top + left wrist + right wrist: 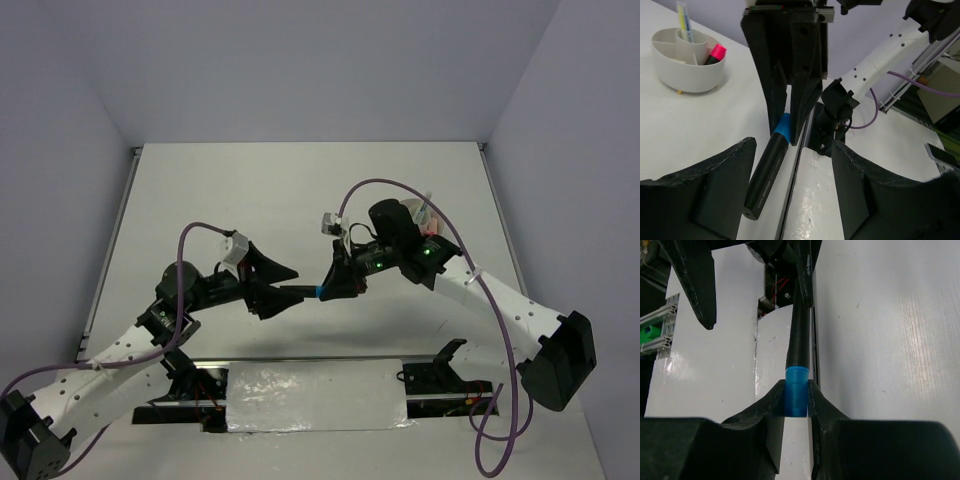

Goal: Sort the stationery into containers
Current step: Place the pen in the storage box.

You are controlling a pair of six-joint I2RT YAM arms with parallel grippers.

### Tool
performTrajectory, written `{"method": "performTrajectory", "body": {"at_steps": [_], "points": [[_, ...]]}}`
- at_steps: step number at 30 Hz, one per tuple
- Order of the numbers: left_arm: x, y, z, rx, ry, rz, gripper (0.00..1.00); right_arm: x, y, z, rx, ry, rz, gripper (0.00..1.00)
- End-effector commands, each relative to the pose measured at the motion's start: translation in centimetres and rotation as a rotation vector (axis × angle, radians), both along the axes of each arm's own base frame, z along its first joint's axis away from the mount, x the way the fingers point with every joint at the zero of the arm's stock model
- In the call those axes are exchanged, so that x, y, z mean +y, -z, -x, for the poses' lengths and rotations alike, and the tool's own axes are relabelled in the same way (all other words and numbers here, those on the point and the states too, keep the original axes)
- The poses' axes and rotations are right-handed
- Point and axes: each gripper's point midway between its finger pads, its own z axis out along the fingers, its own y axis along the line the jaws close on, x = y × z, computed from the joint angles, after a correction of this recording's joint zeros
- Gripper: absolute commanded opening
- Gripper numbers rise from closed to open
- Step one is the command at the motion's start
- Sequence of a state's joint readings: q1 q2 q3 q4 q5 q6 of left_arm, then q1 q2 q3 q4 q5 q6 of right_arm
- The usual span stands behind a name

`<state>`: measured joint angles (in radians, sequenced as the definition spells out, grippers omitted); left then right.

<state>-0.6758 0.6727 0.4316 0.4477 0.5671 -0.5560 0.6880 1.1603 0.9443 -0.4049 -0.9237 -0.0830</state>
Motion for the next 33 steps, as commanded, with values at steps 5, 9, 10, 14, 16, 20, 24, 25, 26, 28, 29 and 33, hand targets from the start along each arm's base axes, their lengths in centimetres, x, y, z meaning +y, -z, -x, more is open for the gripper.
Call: {"method": "performTrajectory", "body": {"at_steps": [5, 9, 10, 14, 16, 20, 24, 25, 26, 28, 29, 33], "points": [[-0.6, -0.7, 0.6, -0.064, 0.068, 0.011, 0.73, 0.0, -4.3, 0.3, -0.096, -0.046, -0.105, 0.0], [-0.6, -0.4, 0.5, -0.073, 0.063, 0.004, 0.72, -0.4, -4.6, 0.5, -0.117, -0.038, -0.107, 0.0], [-0.6, -0.5, 0.7, -0.074, 0.069, 0.006, 0.68, -0.4, -4.7, 0.4, -0.121, -0.033, -0.115, 0.0], [-0.8, -0.6, 1.0, -0.075, 0.094, 0.008, 0.45, -0.5, -5.0, -0.2, -0.13, -0.017, -0.119, 0.0], [-0.8, -0.4, 0.9, -0.069, 0.091, 0.0, 0.44, -0.6, -5.1, -0.2, -0.122, -0.023, -0.121, 0.0], [-1.0, -0.3, 0.7, -0.063, 0.087, -0.007, 0.26, -0.6, -5.2, -0.3, -0.119, -0.026, -0.115, 0.0], [-1.2, -0.6, 0.5, -0.052, 0.085, -0.012, 0.0, -0.4, -5.4, -0.1, -0.129, -0.035, -0.137, 0.06], [-1.2, -0.7, 0.3, -0.046, 0.078, -0.011, 0.0, -0.2, -6.0, -0.5, -0.147, -0.02, -0.163, 0.19], [-1.2, -0.9, 0.2, -0.04, 0.07, -0.006, 0.0, -0.1, -5.8, -0.6, -0.144, -0.006, -0.172, 0.35], [-0.9, -1.6, -0.7, -0.009, 0.002, 0.025, 0.0, 0.5, -8.1, -1.3, -0.177, 0.05, -0.275, 0.49], [-0.7, -1.8, -1.1, 0.011, -0.028, 0.043, 0.0, 0.5, -7.2, -1.6, -0.15, 0.09, -0.278, 0.57], [-0.3, -3.6, -1.3, 0.086, -0.062, 0.177, 0.0, 0.2, -9.5, -4.2, -0.143, 0.308, -0.416, 0.65]]}}
